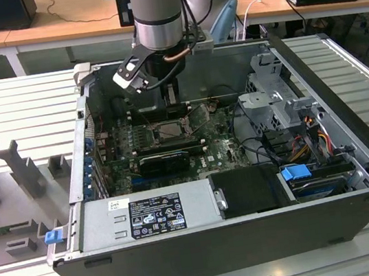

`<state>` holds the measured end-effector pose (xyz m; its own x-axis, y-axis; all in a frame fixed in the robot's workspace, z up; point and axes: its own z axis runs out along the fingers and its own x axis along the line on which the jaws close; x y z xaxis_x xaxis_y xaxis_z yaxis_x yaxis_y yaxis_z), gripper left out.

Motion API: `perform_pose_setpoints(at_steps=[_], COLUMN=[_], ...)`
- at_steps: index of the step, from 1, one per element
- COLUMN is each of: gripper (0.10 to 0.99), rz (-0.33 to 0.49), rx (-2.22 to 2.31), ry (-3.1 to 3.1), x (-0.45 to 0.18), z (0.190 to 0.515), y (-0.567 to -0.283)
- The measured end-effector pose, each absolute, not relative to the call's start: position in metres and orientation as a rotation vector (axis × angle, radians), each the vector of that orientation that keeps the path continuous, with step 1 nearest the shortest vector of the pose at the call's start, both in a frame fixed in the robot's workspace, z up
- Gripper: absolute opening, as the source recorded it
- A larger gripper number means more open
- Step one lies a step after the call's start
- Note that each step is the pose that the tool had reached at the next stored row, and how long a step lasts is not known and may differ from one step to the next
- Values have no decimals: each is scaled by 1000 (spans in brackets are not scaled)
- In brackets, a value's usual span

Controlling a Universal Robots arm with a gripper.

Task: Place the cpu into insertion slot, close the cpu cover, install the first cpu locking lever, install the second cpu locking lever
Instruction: 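Close the cpu cover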

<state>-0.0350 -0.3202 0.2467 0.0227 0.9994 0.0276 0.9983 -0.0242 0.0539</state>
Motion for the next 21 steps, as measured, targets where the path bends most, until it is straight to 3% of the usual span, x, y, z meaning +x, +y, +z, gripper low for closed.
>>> perform_pose_setpoints(at_steps=[21], gripper=[106], rz=[89], rx=[2233], ry=[2181], x=[-20], z=[253], y=[-320])
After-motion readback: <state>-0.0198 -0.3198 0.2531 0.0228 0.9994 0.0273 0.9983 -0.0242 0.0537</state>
